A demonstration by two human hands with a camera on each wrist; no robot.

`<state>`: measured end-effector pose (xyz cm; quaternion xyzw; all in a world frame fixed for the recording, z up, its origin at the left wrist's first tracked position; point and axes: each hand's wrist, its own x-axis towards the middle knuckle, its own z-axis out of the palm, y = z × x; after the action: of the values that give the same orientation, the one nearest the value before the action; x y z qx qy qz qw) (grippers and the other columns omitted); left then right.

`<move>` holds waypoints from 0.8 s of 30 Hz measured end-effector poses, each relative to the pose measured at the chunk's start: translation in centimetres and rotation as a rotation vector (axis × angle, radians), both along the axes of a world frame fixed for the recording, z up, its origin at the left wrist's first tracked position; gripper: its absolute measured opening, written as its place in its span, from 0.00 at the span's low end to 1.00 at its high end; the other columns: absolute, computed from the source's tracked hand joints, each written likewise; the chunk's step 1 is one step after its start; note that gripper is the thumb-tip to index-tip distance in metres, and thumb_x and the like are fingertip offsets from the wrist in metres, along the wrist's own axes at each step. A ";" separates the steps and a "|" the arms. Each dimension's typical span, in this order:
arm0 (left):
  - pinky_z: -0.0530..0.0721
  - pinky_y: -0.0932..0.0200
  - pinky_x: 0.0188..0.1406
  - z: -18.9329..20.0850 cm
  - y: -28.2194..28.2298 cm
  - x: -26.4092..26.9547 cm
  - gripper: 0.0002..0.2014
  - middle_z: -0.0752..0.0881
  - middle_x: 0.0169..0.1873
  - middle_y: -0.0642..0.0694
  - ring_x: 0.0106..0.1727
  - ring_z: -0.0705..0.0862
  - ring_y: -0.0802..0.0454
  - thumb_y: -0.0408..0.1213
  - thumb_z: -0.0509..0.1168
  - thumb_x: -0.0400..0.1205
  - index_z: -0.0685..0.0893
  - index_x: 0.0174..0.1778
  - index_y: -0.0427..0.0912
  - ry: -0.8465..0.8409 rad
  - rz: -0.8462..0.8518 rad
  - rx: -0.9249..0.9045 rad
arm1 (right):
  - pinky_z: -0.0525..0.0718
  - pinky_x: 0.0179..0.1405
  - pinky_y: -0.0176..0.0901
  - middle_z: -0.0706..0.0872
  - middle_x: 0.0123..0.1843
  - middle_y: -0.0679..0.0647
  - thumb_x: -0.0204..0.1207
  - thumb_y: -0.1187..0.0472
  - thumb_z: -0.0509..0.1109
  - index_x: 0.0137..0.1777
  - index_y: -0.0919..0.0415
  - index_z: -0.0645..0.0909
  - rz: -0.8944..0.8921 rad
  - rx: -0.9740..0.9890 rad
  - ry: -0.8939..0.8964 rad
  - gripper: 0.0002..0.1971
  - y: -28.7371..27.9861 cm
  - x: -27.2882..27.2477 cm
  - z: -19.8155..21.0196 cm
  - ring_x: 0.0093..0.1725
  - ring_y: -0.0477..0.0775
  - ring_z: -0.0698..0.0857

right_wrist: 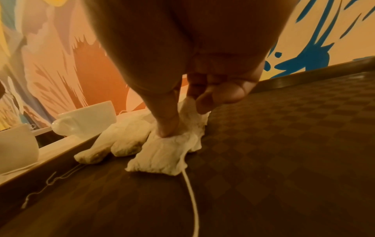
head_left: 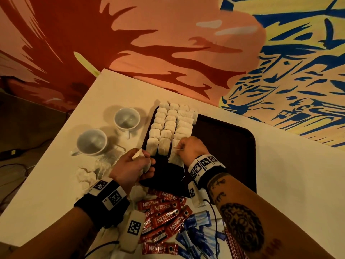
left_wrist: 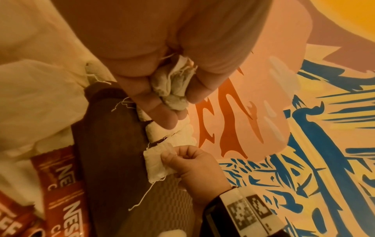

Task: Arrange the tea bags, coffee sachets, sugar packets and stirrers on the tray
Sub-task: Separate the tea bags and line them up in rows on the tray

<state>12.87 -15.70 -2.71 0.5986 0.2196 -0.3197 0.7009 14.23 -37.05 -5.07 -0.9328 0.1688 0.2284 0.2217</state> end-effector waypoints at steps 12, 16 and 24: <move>0.90 0.49 0.39 0.1 -1.2 0.3 0.12 0.91 0.44 0.32 0.40 0.89 0.39 0.23 0.65 0.81 0.79 0.59 0.33 0.067 0.051 -0.072 | 0.84 0.58 0.55 0.79 0.57 0.53 0.78 0.57 0.69 0.54 0.55 0.81 0.064 -0.117 -0.067 0.07 1.7 -2.4 0.3 0.61 0.59 0.78; 0.91 0.50 0.33 0.6 -1.6 0.1 0.14 0.90 0.47 0.30 0.39 0.89 0.35 0.21 0.58 0.82 0.76 0.64 0.30 0.110 0.073 -0.167 | 0.82 0.62 0.53 0.80 0.64 0.53 0.78 0.58 0.72 0.59 0.50 0.82 0.103 -0.122 -0.005 0.11 1.8 -2.8 -0.1 0.65 0.59 0.76; 0.91 0.54 0.37 1.3 -1.6 -1.2 0.08 0.90 0.47 0.36 0.46 0.92 0.37 0.28 0.66 0.84 0.84 0.57 0.37 -0.011 -0.024 -0.164 | 0.80 0.47 0.36 0.87 0.50 0.43 0.78 0.51 0.75 0.50 0.47 0.87 -0.120 0.325 -0.335 0.04 2.3 -3.7 4.0 0.48 0.41 0.85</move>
<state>11.67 -17.31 -1.39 0.5436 0.1816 -0.3417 0.7448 10.48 -34.74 -1.04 -0.8980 0.1459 0.0809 0.4072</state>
